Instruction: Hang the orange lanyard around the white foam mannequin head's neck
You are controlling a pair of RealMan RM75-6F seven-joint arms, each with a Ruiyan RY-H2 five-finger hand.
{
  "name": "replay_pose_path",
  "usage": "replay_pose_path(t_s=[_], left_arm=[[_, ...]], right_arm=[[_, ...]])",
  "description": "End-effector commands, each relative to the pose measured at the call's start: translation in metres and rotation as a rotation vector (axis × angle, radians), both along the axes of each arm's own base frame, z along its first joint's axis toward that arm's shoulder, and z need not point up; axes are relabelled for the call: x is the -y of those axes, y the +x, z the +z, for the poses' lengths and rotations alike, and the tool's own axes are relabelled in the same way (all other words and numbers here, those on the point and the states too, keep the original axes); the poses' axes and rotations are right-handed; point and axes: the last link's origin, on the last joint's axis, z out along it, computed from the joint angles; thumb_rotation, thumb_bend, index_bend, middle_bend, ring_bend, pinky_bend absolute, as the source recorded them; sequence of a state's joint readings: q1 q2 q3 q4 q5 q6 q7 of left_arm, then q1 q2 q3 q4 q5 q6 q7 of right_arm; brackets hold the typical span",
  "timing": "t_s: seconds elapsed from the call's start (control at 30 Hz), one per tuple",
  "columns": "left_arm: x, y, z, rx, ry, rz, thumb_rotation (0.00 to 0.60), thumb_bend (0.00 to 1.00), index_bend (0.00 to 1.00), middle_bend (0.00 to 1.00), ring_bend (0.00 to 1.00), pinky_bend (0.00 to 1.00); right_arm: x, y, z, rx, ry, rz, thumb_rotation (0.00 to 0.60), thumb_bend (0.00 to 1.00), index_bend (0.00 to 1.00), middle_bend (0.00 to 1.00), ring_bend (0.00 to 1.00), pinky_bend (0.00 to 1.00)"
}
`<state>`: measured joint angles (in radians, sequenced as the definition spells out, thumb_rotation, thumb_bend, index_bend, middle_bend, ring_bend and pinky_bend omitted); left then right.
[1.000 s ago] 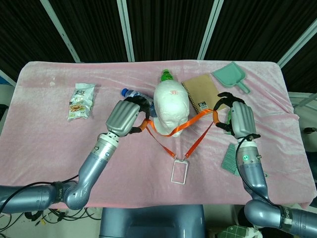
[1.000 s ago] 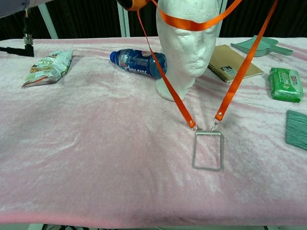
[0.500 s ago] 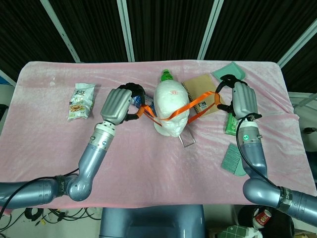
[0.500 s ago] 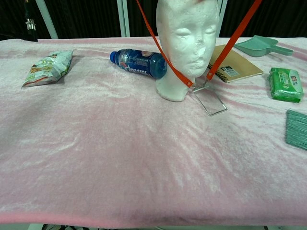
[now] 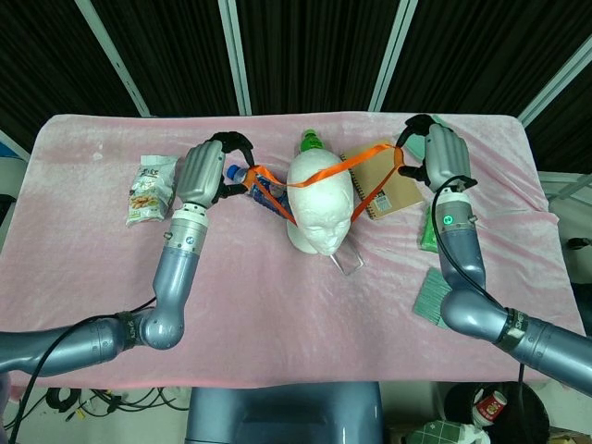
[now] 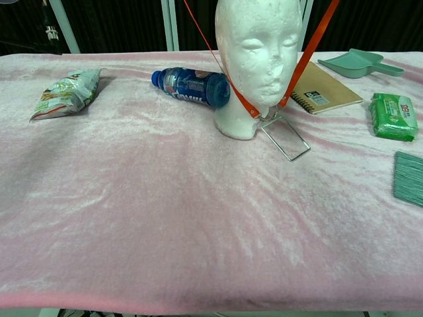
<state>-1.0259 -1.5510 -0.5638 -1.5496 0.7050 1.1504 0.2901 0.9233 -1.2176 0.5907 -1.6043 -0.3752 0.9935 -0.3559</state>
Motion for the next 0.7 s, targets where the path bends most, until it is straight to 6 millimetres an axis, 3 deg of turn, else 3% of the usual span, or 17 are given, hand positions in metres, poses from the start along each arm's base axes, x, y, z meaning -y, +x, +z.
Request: replay_pose_path(t_s=[0.03, 0.7], left_arm=[[-0.01, -0.001, -0.005, 0.015, -0.003, 0.024, 0.6, 0.45, 0.63, 0.37, 0.25, 0.34], [-0.057, -0.02, -0.055, -0.02, 0.056, 0.078, 0.6, 0.45, 0.61, 0.37, 0.25, 0.34]], right_arm=[[0.014, 0.0, -0.007, 0.007, 0.019, -0.011, 0.6, 0.58, 0.79, 0.27, 0.29, 0.21], [0.068, -0.025, -0.044, -0.035, 0.058, -0.057, 0.6, 0.58, 0.79, 0.27, 0.29, 0.21]])
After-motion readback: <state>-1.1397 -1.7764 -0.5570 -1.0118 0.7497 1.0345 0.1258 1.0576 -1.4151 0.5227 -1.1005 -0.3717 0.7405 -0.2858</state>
